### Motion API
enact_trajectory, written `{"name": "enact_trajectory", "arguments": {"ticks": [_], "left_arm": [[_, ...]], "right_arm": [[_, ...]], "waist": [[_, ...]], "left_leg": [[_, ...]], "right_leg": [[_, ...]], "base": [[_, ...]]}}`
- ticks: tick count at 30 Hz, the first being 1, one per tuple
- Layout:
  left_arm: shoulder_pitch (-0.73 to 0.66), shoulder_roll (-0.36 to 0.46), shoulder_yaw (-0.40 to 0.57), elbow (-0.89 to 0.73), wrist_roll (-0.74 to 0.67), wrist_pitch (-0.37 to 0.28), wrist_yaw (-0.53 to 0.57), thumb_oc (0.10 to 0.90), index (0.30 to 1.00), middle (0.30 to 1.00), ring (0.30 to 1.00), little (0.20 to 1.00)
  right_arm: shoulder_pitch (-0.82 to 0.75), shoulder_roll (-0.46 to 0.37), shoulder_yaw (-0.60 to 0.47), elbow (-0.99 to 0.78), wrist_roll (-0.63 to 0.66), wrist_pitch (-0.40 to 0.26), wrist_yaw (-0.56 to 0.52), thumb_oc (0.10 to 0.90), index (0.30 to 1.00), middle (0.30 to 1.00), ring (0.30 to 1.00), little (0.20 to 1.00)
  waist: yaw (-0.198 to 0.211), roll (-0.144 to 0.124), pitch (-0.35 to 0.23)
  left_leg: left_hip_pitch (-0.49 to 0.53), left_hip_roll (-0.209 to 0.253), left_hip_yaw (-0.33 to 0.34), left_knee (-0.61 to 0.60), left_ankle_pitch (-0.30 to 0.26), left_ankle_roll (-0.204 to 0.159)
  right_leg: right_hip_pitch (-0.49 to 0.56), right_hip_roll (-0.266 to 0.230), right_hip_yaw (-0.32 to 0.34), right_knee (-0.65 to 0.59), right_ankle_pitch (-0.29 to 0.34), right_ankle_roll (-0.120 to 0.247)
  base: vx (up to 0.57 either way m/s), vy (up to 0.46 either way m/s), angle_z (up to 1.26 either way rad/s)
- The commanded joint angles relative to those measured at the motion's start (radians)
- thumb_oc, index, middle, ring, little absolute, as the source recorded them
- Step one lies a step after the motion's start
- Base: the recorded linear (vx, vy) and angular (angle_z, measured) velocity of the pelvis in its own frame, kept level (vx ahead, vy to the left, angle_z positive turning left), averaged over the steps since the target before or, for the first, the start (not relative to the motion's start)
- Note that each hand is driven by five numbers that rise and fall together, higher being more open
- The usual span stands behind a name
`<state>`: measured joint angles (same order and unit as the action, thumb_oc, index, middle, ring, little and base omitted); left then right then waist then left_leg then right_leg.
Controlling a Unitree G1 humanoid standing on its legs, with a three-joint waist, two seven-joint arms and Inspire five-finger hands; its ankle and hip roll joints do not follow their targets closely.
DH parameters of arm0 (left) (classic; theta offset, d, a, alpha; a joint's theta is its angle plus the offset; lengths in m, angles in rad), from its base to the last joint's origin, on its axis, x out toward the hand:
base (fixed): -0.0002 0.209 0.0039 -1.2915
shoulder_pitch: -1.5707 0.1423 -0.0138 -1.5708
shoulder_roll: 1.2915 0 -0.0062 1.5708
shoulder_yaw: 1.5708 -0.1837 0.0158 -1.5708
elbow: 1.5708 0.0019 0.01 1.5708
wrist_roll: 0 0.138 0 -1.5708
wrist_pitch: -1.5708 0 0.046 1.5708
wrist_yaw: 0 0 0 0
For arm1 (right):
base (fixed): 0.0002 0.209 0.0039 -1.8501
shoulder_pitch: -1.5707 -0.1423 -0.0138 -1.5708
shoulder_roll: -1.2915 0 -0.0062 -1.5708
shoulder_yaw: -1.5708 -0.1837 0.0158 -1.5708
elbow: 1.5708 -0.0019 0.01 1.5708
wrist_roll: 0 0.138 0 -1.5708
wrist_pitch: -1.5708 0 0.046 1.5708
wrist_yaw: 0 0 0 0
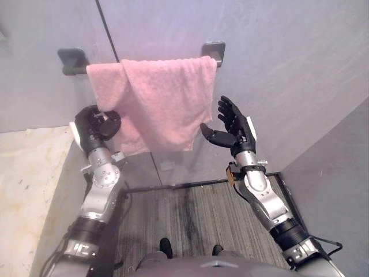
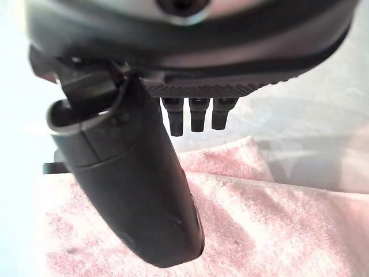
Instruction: Organize the bathroom.
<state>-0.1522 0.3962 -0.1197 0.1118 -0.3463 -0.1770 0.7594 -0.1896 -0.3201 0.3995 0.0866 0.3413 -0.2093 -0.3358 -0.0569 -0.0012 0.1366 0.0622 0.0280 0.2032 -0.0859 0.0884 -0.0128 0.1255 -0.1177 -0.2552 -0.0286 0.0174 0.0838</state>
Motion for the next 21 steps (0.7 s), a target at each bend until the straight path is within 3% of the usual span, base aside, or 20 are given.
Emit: {"name": "enact_trajectory", "arguments": {"ticks": [1, 21], "left_arm": [[-0.086, 0.020, 0.035, -0.005, 0.087, -0.128, 0.045, 0.400, 0.300, 0.300, 0.300, 0.300], [-0.080, -0.003, 0.033, -0.025, 0.152, -0.129, 0.141, 0.400, 0.300, 0.300, 0.300, 0.300]], "right_arm": [[-0.066, -0.004, -0.012, -0.039, -0.027, -0.136, -0.011, 0.800, 0.900, 0.900, 0.900, 0.900], [-0.044, -0.008, -0.013, -0.044, -0.005, -0.146, -0.010, 0.800, 0.900, 0.900, 0.900, 0.900]], "waist": [[0.016, 0.017, -0.062], [0.016, 0.004, -0.056]], "left_leg": [[0.078, -0.046, 0.029, -0.001, -0.114, 0.046], [0.078, -0.043, 0.030, -0.001, -0.113, 0.044]], "right_leg": [[-0.061, 0.030, -0.043, 0.174, -0.099, 0.050], [-0.056, 0.029, -0.044, 0.161, -0.089, 0.051]], "base": [[0.00, 0.000, 0.00], [0.00, 0.000, 0.00]]}}
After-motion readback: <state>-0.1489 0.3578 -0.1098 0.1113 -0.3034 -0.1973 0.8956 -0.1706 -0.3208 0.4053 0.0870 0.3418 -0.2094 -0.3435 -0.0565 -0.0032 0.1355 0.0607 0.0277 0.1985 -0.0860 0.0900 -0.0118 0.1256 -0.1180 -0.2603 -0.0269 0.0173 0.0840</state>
